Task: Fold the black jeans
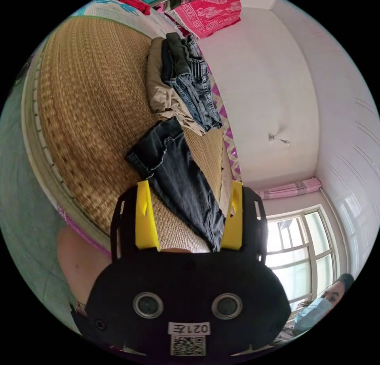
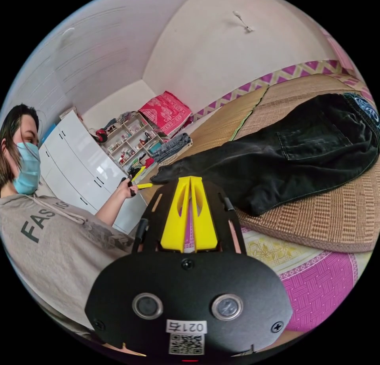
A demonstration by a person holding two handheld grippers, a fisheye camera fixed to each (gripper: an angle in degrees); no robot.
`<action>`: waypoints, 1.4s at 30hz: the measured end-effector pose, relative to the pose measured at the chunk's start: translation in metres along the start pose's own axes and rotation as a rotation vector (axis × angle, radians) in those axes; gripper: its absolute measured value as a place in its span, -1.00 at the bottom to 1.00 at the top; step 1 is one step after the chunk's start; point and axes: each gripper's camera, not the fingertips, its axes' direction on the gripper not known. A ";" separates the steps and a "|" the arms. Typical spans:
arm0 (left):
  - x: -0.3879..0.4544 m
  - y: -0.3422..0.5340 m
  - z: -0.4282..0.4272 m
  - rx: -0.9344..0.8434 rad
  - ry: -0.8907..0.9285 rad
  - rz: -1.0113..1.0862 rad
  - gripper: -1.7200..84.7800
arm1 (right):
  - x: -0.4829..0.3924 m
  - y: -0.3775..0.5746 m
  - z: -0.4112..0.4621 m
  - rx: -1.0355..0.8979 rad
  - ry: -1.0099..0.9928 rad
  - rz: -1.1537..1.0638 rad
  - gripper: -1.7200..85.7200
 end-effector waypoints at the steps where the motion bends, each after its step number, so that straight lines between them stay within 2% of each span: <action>1: 0.007 -0.005 0.002 0.017 -0.007 -0.007 -0.42 | 0.002 0.011 0.010 -0.004 -0.005 0.003 -0.97; 5: 0.025 -0.020 0.001 0.070 -0.008 -0.054 -0.53 | 0.004 0.043 0.042 0.001 -0.050 0.015 -0.97; 10: 0.035 -0.038 0.009 0.114 0.037 -0.200 -0.92 | 0.004 0.083 0.077 0.006 -0.082 0.041 -0.97; 14: 0.065 -0.042 0.004 0.149 0.134 -0.213 -0.97 | 0.006 0.120 0.103 0.028 -0.112 0.085 -0.97; 17: 0.118 -0.042 -0.011 0.163 0.170 -0.171 -0.98 | 0.005 0.147 0.117 0.055 -0.124 0.109 -0.97; 20: 0.231 -0.046 -0.033 0.159 0.072 0.060 -0.98 | 0.003 0.172 0.129 0.071 -0.122 0.126 -0.97; 24: 0.456 -0.012 -0.032 0.182 -0.270 0.582 -0.98 | 0.001 0.201 0.146 0.087 -0.116 0.143 -0.97; 28: 0.662 0.070 0.028 0.195 -0.429 1.004 -0.98 | 0.000 0.236 0.166 0.116 -0.119 0.172 -0.97; 31: 0.776 0.138 0.109 0.099 -0.501 1.256 -0.98 | -0.003 0.262 0.181 0.132 -0.131 0.193 -0.97; 34: 0.845 0.214 0.222 -0.091 -0.594 1.457 -0.98 | -0.009 0.286 0.195 0.144 -0.133 0.204 -0.97; 37: 0.857 0.281 0.344 -0.333 -0.696 1.573 -0.98 | -0.014 0.311 0.206 0.159 -0.134 0.222 -0.97; 39: 0.844 0.304 0.402 -0.420 -0.817 1.609 -0.98 | -0.016 0.326 0.212 0.168 -0.136 0.239 -0.97; 42: 0.876 0.314 0.402 -0.302 -0.852 1.618 -0.98 | -0.021 0.350 0.220 0.188 -0.142 0.265 -0.97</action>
